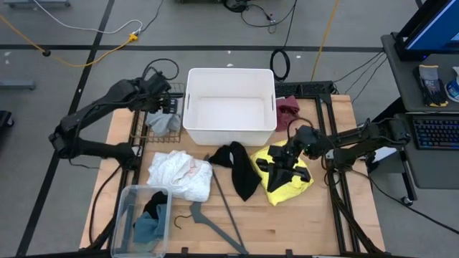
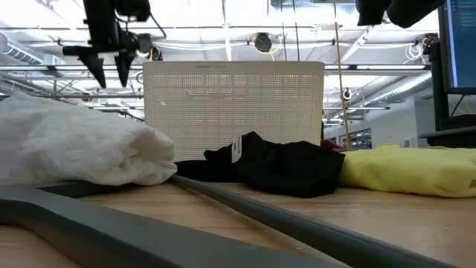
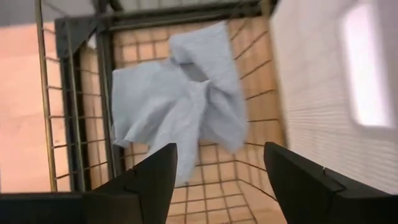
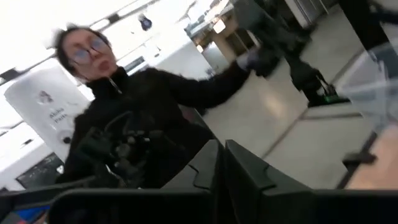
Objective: Pick & Place Cloths
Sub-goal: Put the black underwear into the black wire basket
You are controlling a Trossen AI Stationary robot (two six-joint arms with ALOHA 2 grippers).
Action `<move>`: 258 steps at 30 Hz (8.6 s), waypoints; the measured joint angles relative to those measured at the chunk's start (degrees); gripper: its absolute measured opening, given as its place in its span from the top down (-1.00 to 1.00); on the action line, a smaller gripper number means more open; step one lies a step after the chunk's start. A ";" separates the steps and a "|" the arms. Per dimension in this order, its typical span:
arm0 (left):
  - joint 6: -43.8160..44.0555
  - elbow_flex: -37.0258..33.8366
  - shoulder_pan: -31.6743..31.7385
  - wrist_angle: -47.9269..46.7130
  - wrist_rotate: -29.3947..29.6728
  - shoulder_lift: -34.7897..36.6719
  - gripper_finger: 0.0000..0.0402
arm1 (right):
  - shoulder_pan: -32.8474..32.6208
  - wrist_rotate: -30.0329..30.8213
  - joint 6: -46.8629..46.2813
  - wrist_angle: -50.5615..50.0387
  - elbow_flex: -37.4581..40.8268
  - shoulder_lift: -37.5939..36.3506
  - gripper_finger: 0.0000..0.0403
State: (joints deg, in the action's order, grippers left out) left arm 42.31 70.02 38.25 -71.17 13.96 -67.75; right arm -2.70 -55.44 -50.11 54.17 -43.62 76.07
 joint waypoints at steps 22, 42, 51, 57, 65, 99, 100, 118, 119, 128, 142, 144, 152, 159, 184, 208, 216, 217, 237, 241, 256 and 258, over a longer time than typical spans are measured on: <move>-26.27 -0.18 -25.11 26.93 -9.62 17.85 0.68 | -13.30 42.52 30.79 -54.40 -14.09 0.00 1.00; -26.04 -16.78 -34.08 42.10 -13.49 30.60 0.98 | -18.42 72.78 24.74 -68.27 -20.70 9.57 1.00; -25.95 -16.98 -35.15 42.24 -13.46 30.82 0.93 | -12.55 64.31 21.93 -69.22 -20.59 13.27 0.99; -25.71 -16.98 -35.69 41.80 -13.57 30.72 0.97 | -11.07 64.25 18.34 -69.40 -20.50 13.21 0.78; -25.69 -16.98 -35.81 41.28 -13.49 30.72 0.89 | -10.63 64.20 16.33 -68.97 -20.50 13.55 0.20; -25.54 -16.98 -35.77 41.37 -13.44 30.72 0.87 | -12.09 73.81 2.93 -62.57 -20.76 37.07 0.10; -25.54 -16.98 -35.77 41.35 -13.44 30.72 0.87 | -12.51 73.51 2.49 -62.63 -20.75 37.15 0.15; -23.60 -16.98 -35.77 41.37 -13.96 30.65 0.87 | -15.16 61.38 3.42 -62.94 -20.39 33.25 0.98; -23.50 -16.98 -35.77 41.37 -14.16 30.63 0.87 | -15.21 61.12 4.28 -63.45 -20.30 32.18 0.98; -20.66 -16.98 -35.79 41.40 -15.43 30.23 0.87 | -15.07 61.84 11.58 -63.28 -20.29 21.06 0.99; -23.57 -16.98 -39.77 53.94 -15.56 21.01 0.87 | -13.48 63.07 22.00 -50.12 -20.39 5.70 1.00; -26.38 -16.98 -41.35 59.51 -15.58 19.01 0.87 | -12.84 63.00 23.75 -48.17 -20.39 4.63 1.00; -31.36 -16.97 -46.41 76.97 -15.58 10.87 0.82 | -9.37 59.57 28.22 -43.78 -20.39 0.44 1.00; -32.13 -16.98 -48.17 86.10 -13.07 4.22 0.43 | -5.50 48.11 26.81 -38.25 -20.41 -1.23 1.00; -22.07 -16.92 -52.45 105.34 -6.50 -9.78 -0.57 | 3.02 32.94 23.73 -35.15 -20.46 -1.22 1.00; -17.98 -10.67 -49.81 111.53 -2.70 -22.28 -0.57 | 4.51 38.83 30.42 -32.92 -20.50 -0.94 1.00; -16.51 -10.71 -48.34 110.06 1.14 -22.31 -0.28 | 4.52 35.67 29.86 -32.28 -20.50 -0.94 1.00; -16.08 -10.71 -48.29 109.90 1.14 -22.31 -0.17 | 4.51 35.55 29.94 -32.24 -20.50 -0.94 1.00; -12.12 -10.74 -48.74 93.14 14.36 -13.04 0.98 | 11.00 -0.97 23.53 -34.56 -20.48 -2.44 0.52; -15.69 -10.75 -50.14 89.64 22.23 -7.02 0.99 | 11.73 -5.11 22.75 -35.11 -20.47 -3.47 0.43; -50.45 -10.75 -48.99 87.69 62.80 11.93 0.99 | 20.52 -2.27 27.01 -35.33 -20.48 -4.09 0.50; -55.60 -10.75 -47.86 87.75 68.33 13.03 1.00 | 21.96 -1.34 27.38 -35.19 -20.48 -4.09 0.51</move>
State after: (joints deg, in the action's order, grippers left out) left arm -13.29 59.27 -9.61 16.58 82.29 -54.72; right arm 19.26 -56.78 -22.73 18.98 -64.10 71.99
